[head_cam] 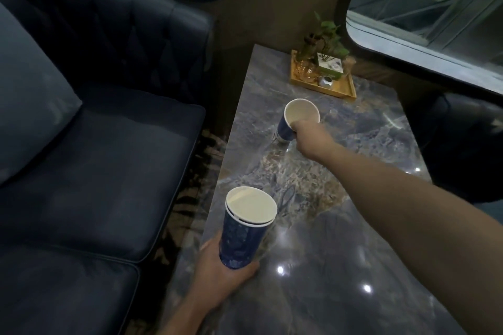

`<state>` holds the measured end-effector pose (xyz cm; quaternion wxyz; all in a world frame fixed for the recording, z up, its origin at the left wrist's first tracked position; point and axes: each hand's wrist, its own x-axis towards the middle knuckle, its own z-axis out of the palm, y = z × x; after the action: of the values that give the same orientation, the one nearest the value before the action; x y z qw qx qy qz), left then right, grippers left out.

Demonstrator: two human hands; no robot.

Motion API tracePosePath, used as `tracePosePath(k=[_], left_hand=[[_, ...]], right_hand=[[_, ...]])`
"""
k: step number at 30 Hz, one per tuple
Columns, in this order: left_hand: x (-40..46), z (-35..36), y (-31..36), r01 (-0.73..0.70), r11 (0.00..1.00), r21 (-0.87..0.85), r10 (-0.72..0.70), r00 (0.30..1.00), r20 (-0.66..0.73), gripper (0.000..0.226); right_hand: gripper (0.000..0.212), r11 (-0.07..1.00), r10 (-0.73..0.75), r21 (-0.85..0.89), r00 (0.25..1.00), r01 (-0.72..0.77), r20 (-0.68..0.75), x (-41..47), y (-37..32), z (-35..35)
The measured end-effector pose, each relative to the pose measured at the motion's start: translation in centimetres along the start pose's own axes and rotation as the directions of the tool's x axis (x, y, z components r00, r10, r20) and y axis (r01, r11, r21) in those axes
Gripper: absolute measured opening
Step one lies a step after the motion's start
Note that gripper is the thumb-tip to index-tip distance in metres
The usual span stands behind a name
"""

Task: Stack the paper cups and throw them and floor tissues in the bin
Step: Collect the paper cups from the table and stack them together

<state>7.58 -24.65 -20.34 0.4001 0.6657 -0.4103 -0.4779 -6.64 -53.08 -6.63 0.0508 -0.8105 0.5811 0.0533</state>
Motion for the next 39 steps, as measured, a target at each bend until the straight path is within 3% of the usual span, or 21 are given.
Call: tracePosePath(k=[5, 10, 17, 24, 32, 39], left_hand=[[-0.3, -0.6, 1.0, -0.003, 0.998, -0.066, 0.004, 1.000, 0.022, 0.052], [-0.8, -1.4, 1.6, 0.054, 0.990, -0.131, -0.038, 0.992, 0.122, 0.062], [-8.1, -1.2, 1.0, 0.071, 0.986, -0.152, -0.062, 0.996, 0.065, 0.059], [-15.8, -1.3, 3.4, 0.012, 0.991, -0.136, -0.010, 1.000, 0.018, 0.049], [-23.2, -2.8, 6.2, -0.160, 0.987, -0.001, 0.159, 0.985, 0.063, 0.059], [-27.5, -3.8, 6.2, -0.145, 0.988, 0.044, 0.139, 0.984, 0.112, 0.067]], right_hand=[[0.027, 0.994, -0.098, -0.062, 0.993, 0.094, -0.070, -4.4, 0.4, -1.1], [0.024, 0.990, -0.131, -0.064, 0.987, 0.125, -0.097, -10.5, 0.3, -3.8], [0.009, 0.992, -0.104, 0.045, 0.977, 0.114, -0.186, -21.2, 0.3, -7.4], [0.006, 0.976, -0.023, 0.203, 0.958, 0.084, -0.286, -31.8, -0.7, -8.6], [0.020, 0.907, 0.054, 0.399, 0.904, 0.134, -0.425, -42.2, -1.8, -9.8], [0.013, 0.855, 0.130, 0.495, 0.858, 0.157, -0.497, -50.5, -2.5, -10.4]])
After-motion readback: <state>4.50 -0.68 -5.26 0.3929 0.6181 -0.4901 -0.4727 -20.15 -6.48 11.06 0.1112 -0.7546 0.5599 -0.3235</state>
